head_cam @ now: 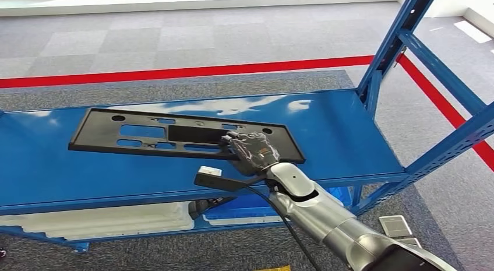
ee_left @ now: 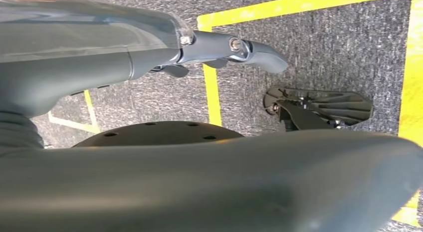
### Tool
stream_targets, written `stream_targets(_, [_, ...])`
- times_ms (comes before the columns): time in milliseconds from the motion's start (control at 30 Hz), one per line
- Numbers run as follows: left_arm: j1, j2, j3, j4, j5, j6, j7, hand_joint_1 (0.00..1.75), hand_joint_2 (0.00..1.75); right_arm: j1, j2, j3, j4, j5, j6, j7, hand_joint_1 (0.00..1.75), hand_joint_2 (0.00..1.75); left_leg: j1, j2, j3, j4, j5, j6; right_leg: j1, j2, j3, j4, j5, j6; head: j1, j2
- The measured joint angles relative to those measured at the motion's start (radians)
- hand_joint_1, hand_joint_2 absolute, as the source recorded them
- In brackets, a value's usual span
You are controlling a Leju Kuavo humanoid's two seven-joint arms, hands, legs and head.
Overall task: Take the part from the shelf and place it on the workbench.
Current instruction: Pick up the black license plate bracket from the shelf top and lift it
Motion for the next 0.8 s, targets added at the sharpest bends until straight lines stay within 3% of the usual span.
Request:
stream_targets(200, [0.003,0.003,0.005,0.0,0.019,-0.009,-0.057,0.0,0.0,0.08,-0.086,-0.044,-0.27,-0.131,0.015,-0.058,1.75,1.75,0.0,0.0,0.0,0.0,-0.001,0.0,0.0,0.0,-0.001,0.0,0.0,0.0,0.0,0.0])
stream_targets(333, [0.006,0.003,0.008,0.0,0.03,-0.016,-0.122,0.0,1.75,0.169,-0.152,-0.087,-0.464,-0.284,0.045,-0.12,1.75,1.75,0.0,0.0,-0.001,0.0,-0.001,0.0,0.0,-0.001,-0.001,-0.001,0.0,0.0,0.0,0.0])
stream_targets(600, [0.009,0.004,0.043,0.0,0.086,-0.011,-0.168,0.0,1.75,0.354,-0.271,-0.182,-0.811,-0.638,0.232,-0.264,1.75,1.75,-0.001,0.0,-0.002,0.0,-0.001,-0.001,-0.001,-0.001,-0.001,-0.001,0.0,0.0,0.0,0.0])
stream_targets(800, [0.01,0.004,0.072,0.0,0.107,-0.001,-0.162,0.0,1.75,0.446,-0.311,-0.21,-0.973,-0.809,0.408,-0.31,1.75,1.75,-0.001,0.0,-0.002,0.0,-0.001,-0.001,-0.001,0.0,-0.001,-0.001,0.0,0.0,0.0,0.0])
